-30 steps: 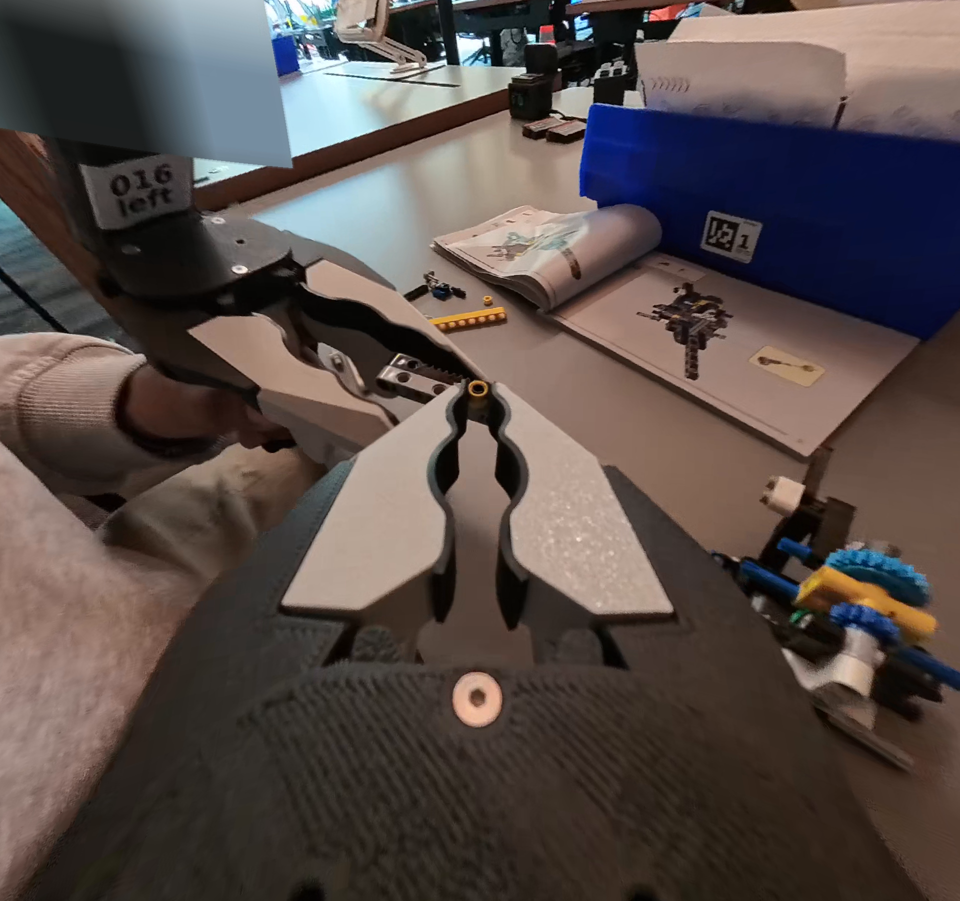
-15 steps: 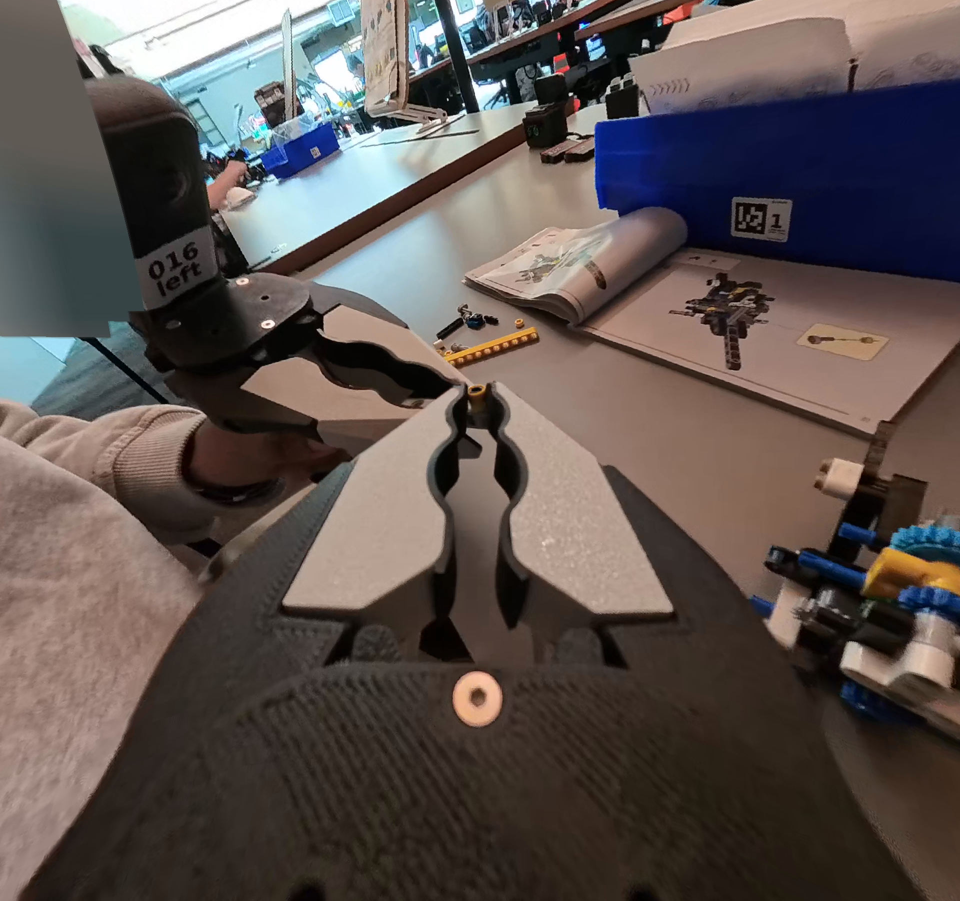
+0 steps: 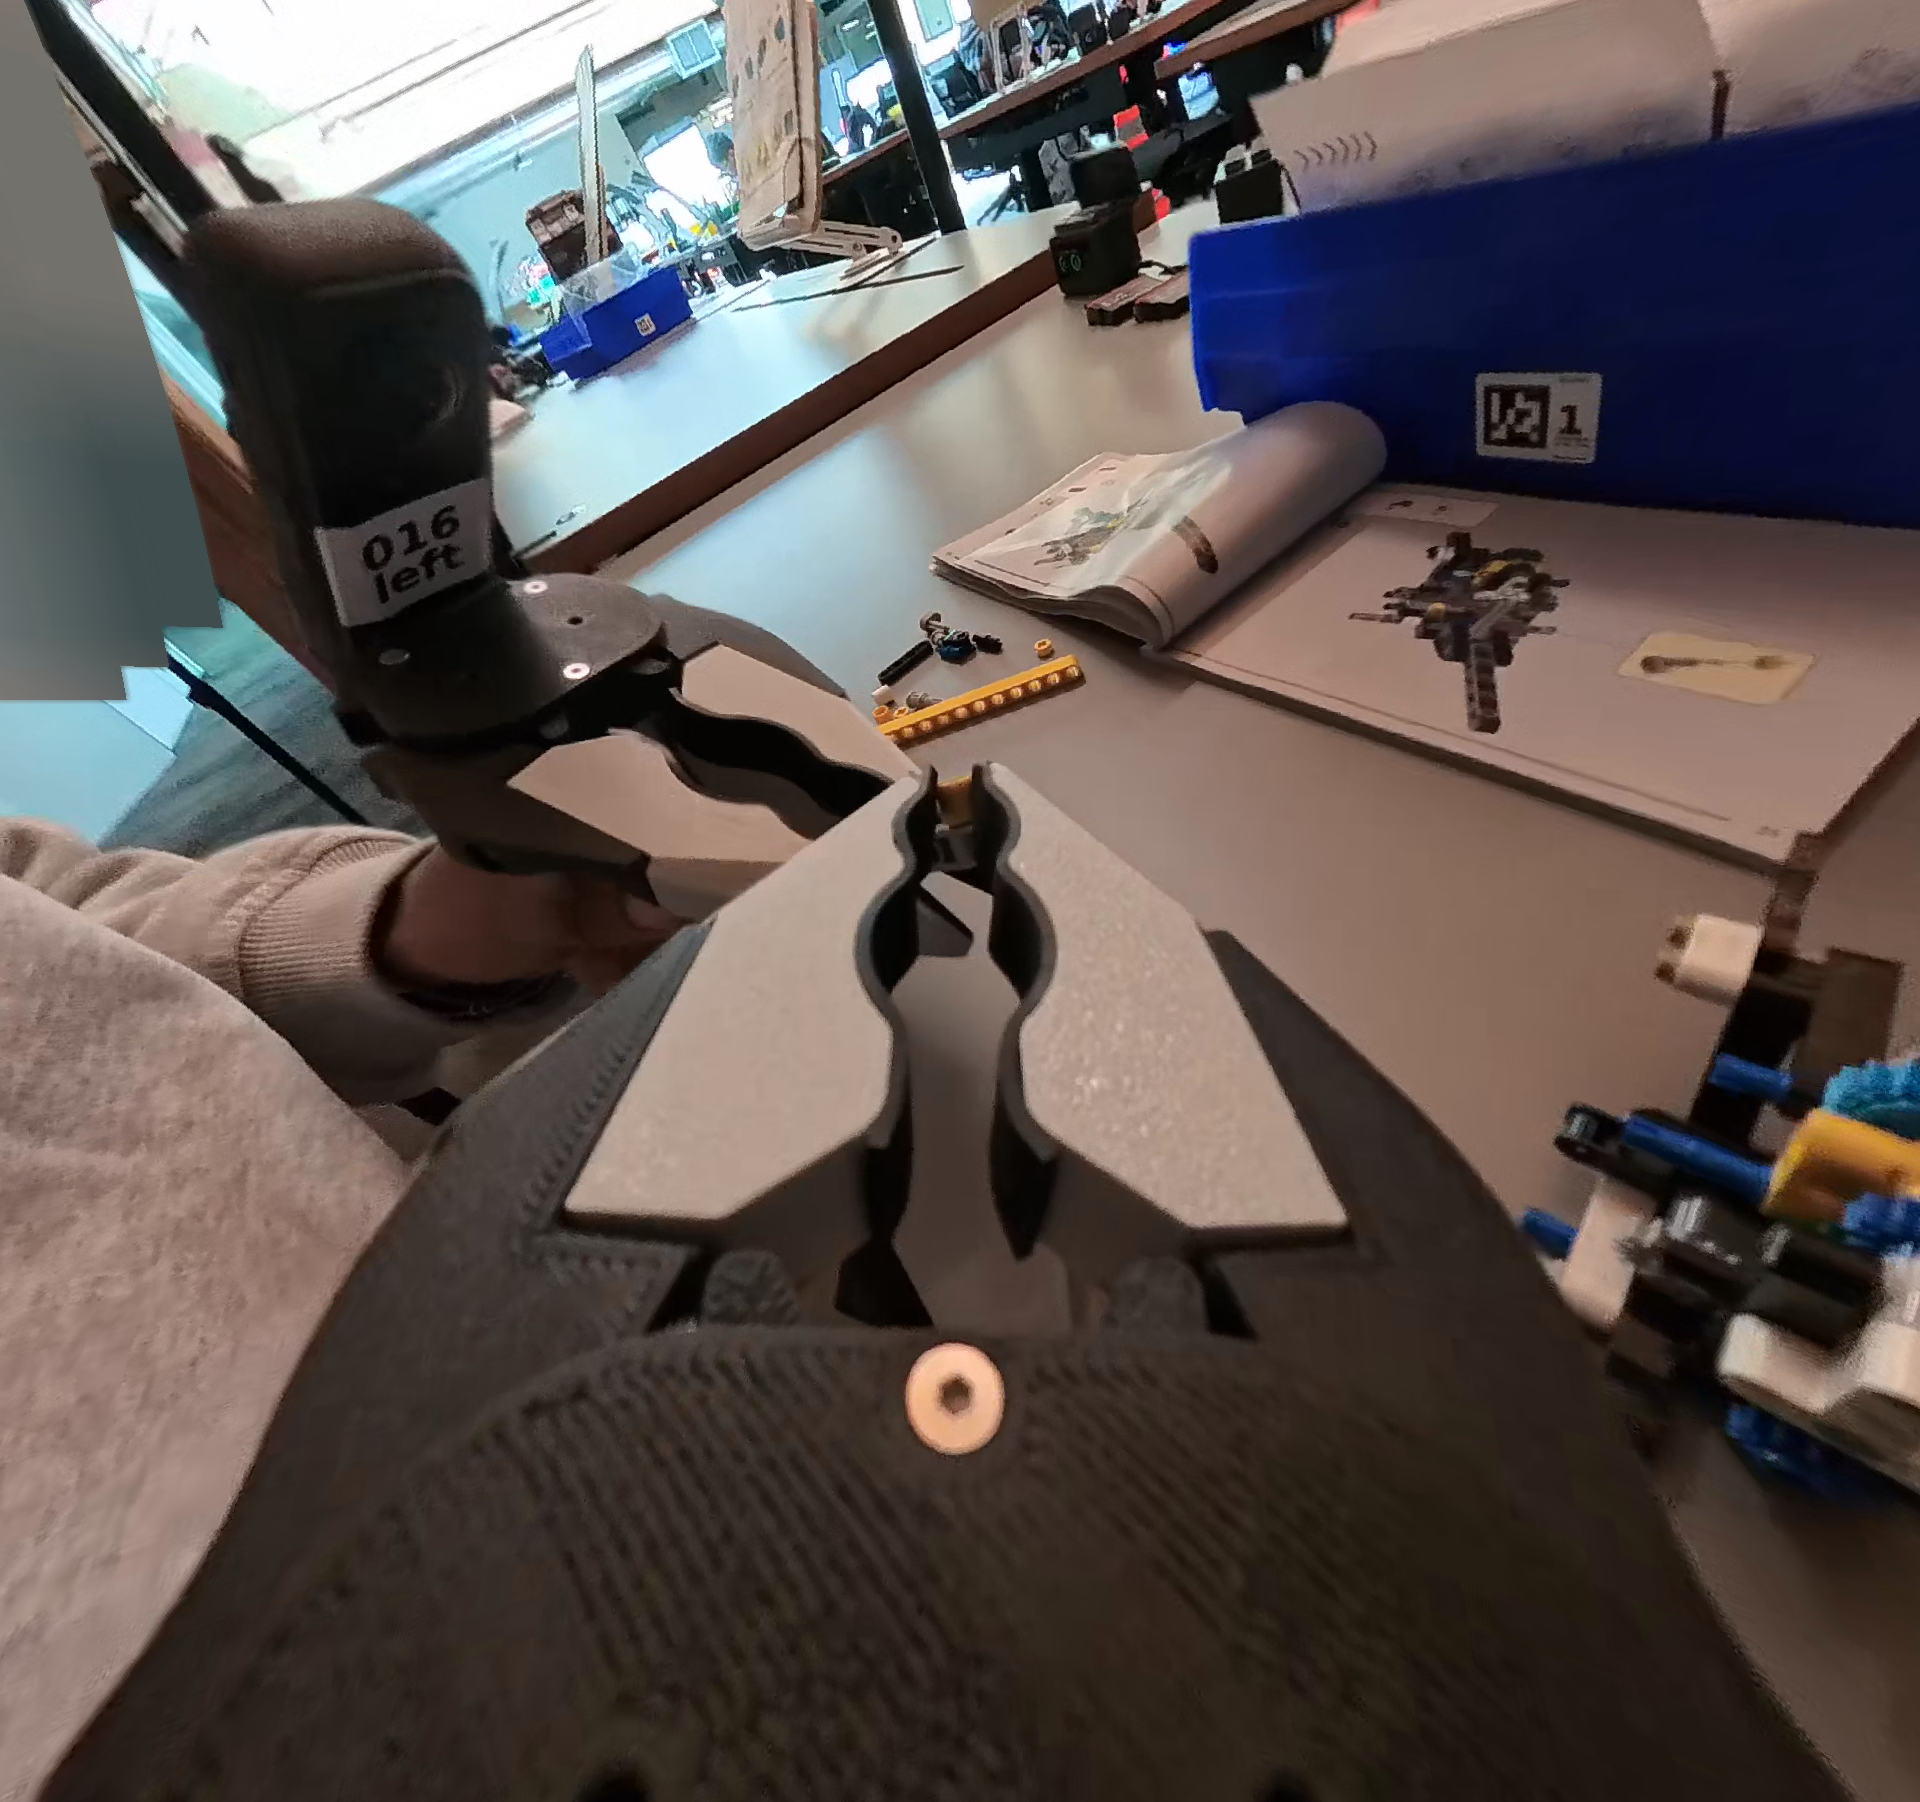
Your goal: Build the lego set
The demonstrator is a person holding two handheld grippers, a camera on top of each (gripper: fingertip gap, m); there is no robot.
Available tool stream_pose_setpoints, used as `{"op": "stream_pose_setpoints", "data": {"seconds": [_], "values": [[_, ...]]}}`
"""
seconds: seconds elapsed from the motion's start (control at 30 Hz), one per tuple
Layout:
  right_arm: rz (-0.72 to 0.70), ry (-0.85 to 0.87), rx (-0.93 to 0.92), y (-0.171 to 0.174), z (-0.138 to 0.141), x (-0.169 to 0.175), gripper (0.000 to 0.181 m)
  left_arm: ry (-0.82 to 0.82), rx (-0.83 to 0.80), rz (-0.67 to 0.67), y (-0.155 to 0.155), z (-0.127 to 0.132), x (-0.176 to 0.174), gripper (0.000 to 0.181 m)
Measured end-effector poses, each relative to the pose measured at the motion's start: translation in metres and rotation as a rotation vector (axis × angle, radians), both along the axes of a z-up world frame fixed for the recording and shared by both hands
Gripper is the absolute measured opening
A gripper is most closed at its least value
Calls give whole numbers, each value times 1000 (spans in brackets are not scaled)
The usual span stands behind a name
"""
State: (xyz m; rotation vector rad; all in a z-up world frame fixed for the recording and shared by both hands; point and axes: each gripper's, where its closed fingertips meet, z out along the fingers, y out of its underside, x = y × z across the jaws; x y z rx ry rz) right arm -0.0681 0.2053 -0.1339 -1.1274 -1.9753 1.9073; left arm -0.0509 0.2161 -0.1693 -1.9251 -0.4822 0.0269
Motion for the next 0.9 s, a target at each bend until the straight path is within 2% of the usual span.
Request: {"op": "stream_pose_setpoints", "data": {"seconds": [0.03,0.2,0.3,0.47,0.63,0.9], "values": [[1,25,29,-1,0,0,4,-24,30,-3,-1,2,0,17],[-15,136,88,-2,4,0,6,-36,72,1,-4,8,-3,15],[-47,174,59,8,12,-2,14,-83,87,-12,-3,5,-1,14],[-75,160,10,25,16,-6,16,-347,283,-71,-1,17,5,14],[-63,175,5,25,19,-3,16,-527,434,-142,-1,30,10,14],[-41,208,11,20,23,2,17,-922,818,-309,-12,76,18,14]]}}
